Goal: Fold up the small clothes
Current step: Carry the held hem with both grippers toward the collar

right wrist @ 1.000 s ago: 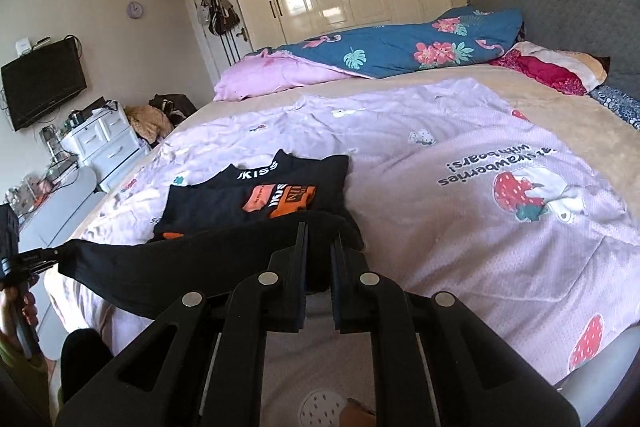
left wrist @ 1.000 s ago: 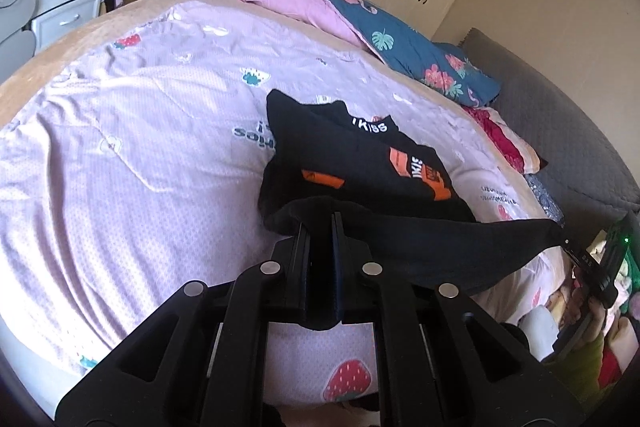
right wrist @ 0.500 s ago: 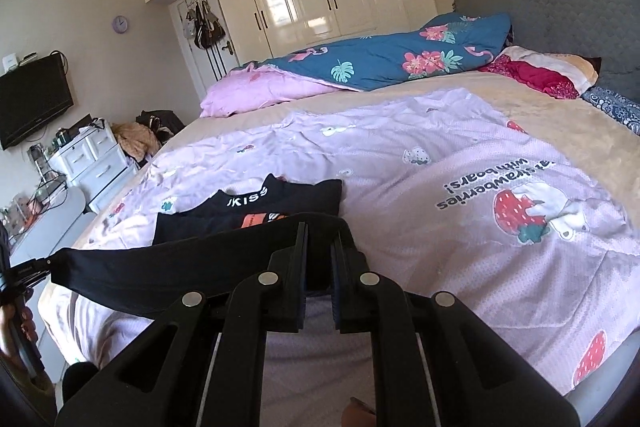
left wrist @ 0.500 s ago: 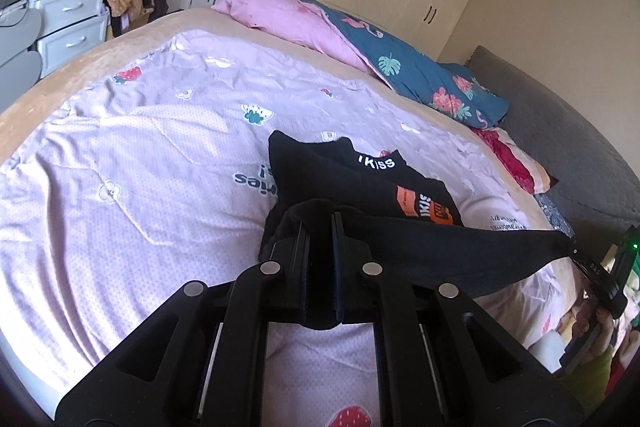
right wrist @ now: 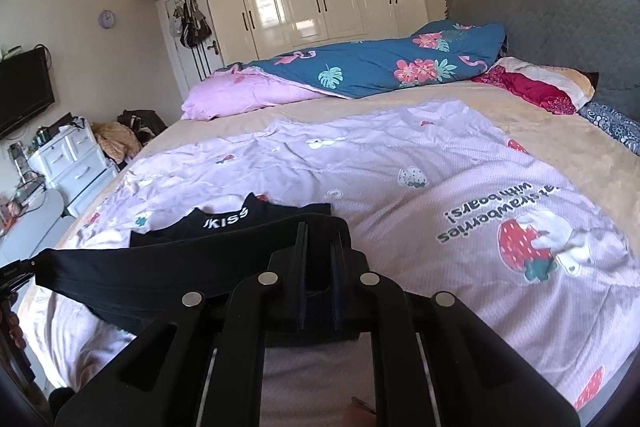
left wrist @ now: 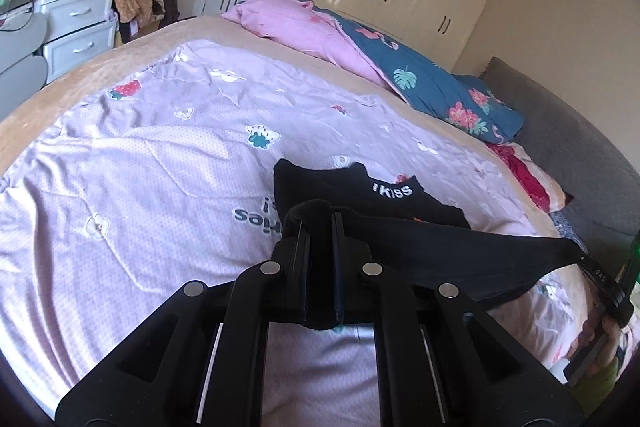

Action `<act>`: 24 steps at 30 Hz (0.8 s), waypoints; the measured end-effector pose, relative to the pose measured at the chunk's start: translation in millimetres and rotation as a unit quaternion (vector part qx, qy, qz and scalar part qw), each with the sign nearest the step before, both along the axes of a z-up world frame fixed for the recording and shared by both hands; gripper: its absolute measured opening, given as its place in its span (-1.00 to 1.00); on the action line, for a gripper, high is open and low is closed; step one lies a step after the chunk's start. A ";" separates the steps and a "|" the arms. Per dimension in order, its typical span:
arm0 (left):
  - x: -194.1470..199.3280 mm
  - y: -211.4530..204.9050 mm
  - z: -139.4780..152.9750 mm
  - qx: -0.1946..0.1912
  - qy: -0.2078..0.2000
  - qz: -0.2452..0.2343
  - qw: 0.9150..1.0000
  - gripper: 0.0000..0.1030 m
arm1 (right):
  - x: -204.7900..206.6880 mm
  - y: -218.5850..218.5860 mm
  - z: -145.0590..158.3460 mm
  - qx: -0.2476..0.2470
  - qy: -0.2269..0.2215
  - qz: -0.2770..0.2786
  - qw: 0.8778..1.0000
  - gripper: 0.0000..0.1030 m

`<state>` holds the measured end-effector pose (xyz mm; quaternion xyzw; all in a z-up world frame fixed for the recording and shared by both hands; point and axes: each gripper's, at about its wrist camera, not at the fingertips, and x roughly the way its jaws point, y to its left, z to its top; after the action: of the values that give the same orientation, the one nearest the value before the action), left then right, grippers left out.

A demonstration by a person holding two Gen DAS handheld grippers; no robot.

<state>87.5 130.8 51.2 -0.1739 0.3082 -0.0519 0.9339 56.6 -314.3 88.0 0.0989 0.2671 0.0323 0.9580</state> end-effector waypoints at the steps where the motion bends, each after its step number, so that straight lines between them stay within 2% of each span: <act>1: 5.2 -0.5 -0.8 0.003 0.001 0.003 1.000 -0.94 | 5.2 0.3 0.1 -0.002 0.000 -0.001 1.000 -0.83; 10: 47.3 -6.3 -11.1 0.042 0.016 0.018 0.999 -0.94 | 62.9 4.4 -11.9 -0.005 0.027 -0.015 0.999 -0.83; 18: 85.5 -6.2 -35.0 0.051 0.038 0.028 0.998 -0.94 | 108.3 5.8 -39.6 0.046 0.074 -0.055 0.995 -0.83; 24: 100.5 -4.9 -58.5 0.052 0.049 0.034 0.997 -0.93 | 121.0 14.3 -62.8 0.018 0.086 -0.054 0.995 -0.83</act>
<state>188.0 125.9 -7.3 -0.1376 0.3497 0.0046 0.9267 177.6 -300.0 25.1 0.1325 0.3423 -0.0237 0.9299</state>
